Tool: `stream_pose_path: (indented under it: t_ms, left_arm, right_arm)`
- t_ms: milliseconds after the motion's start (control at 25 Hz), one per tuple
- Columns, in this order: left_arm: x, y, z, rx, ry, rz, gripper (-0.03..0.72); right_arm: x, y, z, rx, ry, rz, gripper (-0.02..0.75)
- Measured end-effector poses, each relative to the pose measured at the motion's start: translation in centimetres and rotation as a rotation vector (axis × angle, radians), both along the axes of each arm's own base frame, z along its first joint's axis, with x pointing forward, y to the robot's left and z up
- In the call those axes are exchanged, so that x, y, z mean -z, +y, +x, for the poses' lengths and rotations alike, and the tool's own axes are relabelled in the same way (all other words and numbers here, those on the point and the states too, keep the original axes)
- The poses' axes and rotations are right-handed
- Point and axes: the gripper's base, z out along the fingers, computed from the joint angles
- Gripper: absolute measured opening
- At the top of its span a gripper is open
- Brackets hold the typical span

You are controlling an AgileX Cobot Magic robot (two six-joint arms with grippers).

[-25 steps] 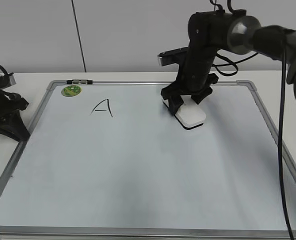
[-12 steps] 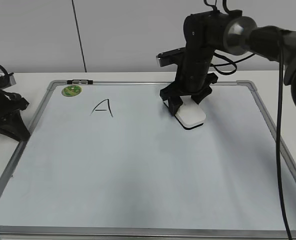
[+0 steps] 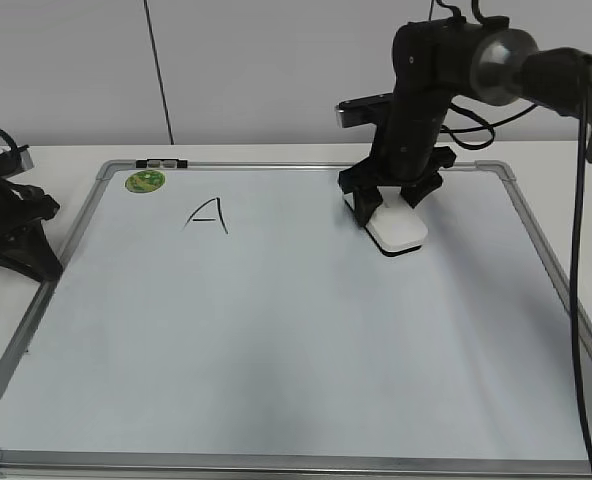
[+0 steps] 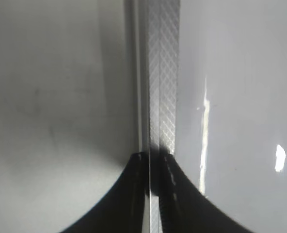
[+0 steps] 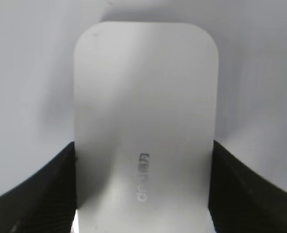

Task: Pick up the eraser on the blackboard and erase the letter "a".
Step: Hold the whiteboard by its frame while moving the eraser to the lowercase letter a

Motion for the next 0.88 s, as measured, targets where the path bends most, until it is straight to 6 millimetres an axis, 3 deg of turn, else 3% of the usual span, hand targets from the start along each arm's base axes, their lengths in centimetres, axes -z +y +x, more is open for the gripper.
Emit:
stream_pose_path:
  t_ms: [400,680,800,880]
  left_arm:
    - [0.0,0.0,0.0,-0.002,-0.002,-0.001,0.041]
    - [0.0,0.0,0.0,-0.004,-0.003,-0.003,0.041]
    - [0.0,0.0,0.0,-0.004,-0.003,-0.003,0.041]
    - [0.0,0.0,0.0,-0.004,-0.003,-0.003,0.041]
  right_arm:
    - [0.0,-5.0,1.1,0.101,0.010,0.000,0.527]
    - [-0.6,-6.7,1.4,0.130,0.003,-0.011,0.527]
    - [-2.1,-7.5,1.2,0.134,-0.013,-0.045,0.527]
    - [-5.0,-8.1,0.9,0.142,-0.069,-0.045,0.527]
